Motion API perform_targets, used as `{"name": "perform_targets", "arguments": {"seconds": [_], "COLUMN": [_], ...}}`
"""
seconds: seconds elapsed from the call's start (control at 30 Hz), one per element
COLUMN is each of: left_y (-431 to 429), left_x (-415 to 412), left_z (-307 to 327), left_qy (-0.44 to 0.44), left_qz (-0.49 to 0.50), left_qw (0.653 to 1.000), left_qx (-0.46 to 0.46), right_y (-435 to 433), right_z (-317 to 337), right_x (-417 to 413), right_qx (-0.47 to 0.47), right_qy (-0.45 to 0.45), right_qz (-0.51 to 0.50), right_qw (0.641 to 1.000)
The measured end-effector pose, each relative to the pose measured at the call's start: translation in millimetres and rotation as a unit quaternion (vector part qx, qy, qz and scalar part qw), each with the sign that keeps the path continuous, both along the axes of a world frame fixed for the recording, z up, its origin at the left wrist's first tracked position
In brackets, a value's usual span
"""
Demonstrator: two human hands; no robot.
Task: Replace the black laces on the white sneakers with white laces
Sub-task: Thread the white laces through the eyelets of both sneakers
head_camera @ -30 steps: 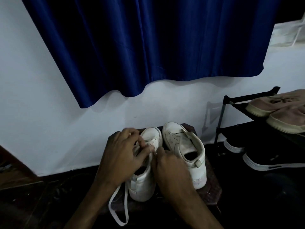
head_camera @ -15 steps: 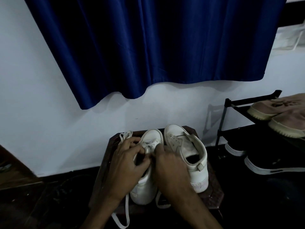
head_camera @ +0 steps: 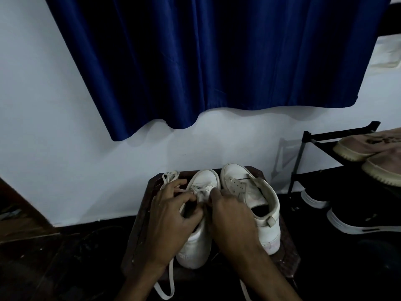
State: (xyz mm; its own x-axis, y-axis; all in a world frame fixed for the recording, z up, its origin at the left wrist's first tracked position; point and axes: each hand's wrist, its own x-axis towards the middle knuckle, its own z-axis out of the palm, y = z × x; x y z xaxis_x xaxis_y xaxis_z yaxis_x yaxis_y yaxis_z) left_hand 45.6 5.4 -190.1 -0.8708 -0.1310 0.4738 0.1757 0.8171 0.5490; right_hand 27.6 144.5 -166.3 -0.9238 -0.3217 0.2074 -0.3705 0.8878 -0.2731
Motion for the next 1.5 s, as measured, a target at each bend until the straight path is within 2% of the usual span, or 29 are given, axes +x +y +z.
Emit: {"name": "perform_targets", "arguments": {"seconds": [0.03, 0.07, 0.17, 0.37, 0.5, 0.57, 0.63, 0.8, 0.9, 1.0, 1.1, 1.2, 1.37, 1.43, 1.5], "left_y": [0.5, 1.2, 2.8, 2.8, 3.6, 5.6, 7.3, 7.7, 11.8, 14.7, 11.8, 8.3, -4.1, -10.9, -21.7], "left_x": [-0.2, -1.4, -3.2, -0.6, -0.1, -0.4, 0.7, 0.2, 9.0, 14.3, 7.6, 0.4, -3.6, -6.1, -9.6], "left_z": [1.0, 2.2, 0.6, -6.1, -4.0, -1.4, -1.2, -7.5, -6.7, -8.6, -11.4, -8.6, 9.8, 28.1, 52.3], "left_qy": [0.004, 0.006, 0.017, 0.008, 0.016, 0.025, 0.033, 0.028, 0.045, 0.069, -0.005, -0.072, -0.197, -0.244, -0.286], "left_qz": [0.002, 0.005, 0.014, 0.013, 0.021, 0.025, 0.029, 0.022, 0.019, 0.081, 0.112, 0.104, 0.064, 0.047, 0.040], "left_qw": [1.000, 1.000, 1.000, 0.999, 0.999, 0.999, 0.998, 0.998, 0.993, 0.971, 0.943, 0.932, 0.891, 0.874, 0.849], "left_qx": [-0.003, -0.004, 0.007, 0.036, 0.035, 0.035, 0.042, 0.053, 0.109, 0.216, 0.314, 0.339, 0.405, 0.418, 0.442], "right_y": [4.3, 7.4, 15.2, -0.5, 3.0, 7.6, 13.7, 4.1, -0.2, -1.9, -9.2, -14.3, -17.9, -14.0, -8.2], "right_z": [-0.2, -0.6, -8.2, 0.6, -1.0, -0.4, -7.3, 0.8, -6.5, -10.2, -5.2, 0.5, 9.3, 13.9, 25.7], "right_x": [4.6, 8.5, 15.8, -0.1, 4.5, 15.7, 16.8, 1.9, -1.0, -2.1, -6.5, -17.0, -20.3, -24.2, -35.1], "right_qx": [0.024, 0.056, 0.090, -0.030, 0.025, 0.079, 0.085, 0.005, -0.006, -0.012, -0.010, 0.021, 0.049, 0.027, -0.062], "right_qy": [0.005, -0.027, -0.061, 0.011, 0.018, -0.052, -0.077, -0.001, 0.018, 0.023, 0.025, 0.018, -0.013, -0.028, -0.086], "right_qz": [0.000, 0.010, 0.044, 0.000, 0.011, 0.022, 0.038, 0.008, 0.012, 0.020, 0.024, 0.016, 0.008, 0.003, -0.007], "right_qw": [1.000, 0.998, 0.993, 0.999, 0.999, 0.995, 0.993, 1.000, 1.000, 0.999, 0.999, 0.999, 0.999, 0.999, 0.994]}}
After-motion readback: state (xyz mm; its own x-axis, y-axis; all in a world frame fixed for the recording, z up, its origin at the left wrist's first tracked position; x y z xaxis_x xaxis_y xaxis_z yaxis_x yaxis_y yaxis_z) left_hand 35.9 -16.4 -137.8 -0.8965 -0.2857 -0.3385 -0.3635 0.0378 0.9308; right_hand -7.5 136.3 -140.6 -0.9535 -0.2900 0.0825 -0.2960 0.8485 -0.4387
